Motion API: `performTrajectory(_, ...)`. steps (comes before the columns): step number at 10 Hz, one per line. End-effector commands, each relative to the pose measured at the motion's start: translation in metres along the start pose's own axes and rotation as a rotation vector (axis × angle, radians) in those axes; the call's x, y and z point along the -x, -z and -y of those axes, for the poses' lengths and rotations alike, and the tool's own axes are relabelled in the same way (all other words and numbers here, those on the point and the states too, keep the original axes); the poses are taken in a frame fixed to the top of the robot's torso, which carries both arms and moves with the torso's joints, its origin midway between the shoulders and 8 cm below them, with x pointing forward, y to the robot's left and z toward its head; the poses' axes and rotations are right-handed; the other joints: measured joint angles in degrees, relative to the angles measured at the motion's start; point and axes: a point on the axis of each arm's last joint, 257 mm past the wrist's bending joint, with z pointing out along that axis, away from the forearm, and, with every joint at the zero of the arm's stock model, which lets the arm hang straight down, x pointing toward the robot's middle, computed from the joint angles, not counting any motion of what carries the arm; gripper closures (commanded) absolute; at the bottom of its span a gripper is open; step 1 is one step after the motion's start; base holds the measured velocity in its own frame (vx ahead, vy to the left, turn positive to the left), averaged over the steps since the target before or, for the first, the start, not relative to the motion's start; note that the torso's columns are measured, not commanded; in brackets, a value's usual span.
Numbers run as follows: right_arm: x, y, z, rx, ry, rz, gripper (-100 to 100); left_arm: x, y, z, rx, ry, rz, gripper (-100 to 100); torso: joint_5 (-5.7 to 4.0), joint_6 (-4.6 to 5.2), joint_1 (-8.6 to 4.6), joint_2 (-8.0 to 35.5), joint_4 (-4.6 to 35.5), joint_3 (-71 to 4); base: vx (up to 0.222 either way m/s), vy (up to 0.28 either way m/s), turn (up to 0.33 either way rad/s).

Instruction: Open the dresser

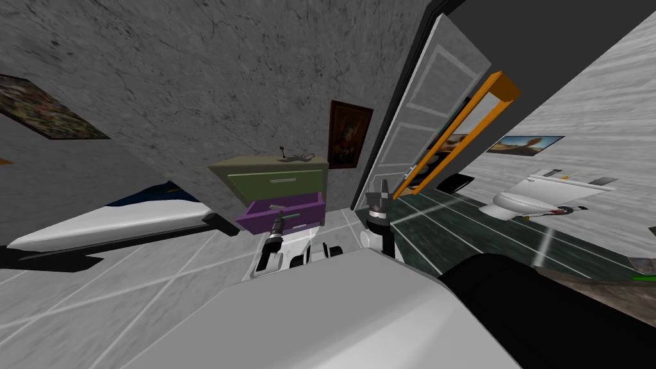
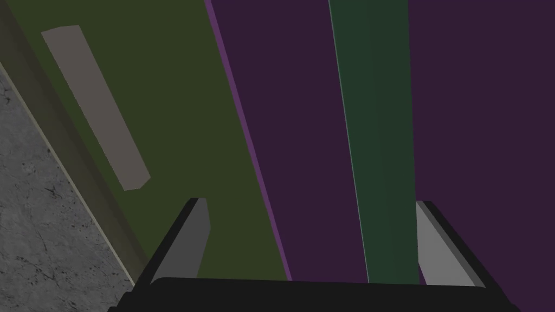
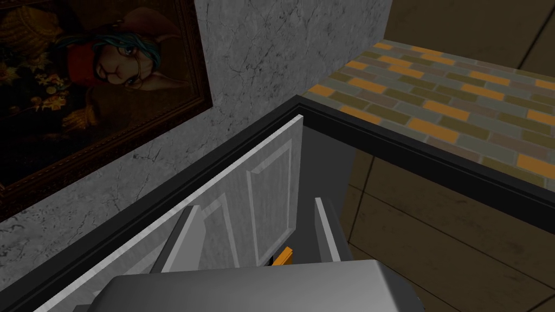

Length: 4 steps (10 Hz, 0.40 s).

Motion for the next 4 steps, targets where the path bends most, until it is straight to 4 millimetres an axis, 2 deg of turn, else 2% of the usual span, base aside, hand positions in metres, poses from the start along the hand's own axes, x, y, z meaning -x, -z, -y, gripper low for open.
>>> performTrajectory(1,0.0,0.0,0.0,0.0,0.0,0.0,0,-0.0002,0.0007,-0.0014,0.004,0.0,0.0,0,0.04,0.01,0.04,-0.06,-0.05,-0.03,0.0,0.0,0.0)
performTrajectory(4,0.0,0.0,0.0,0.0,0.0,0.0,0,-0.0003,0.0015,-0.0032,0.008,0.0,-0.001,0,0.1,0.02,0.09,-0.11,-0.14,-0.06,0.0,0.0,0.0)
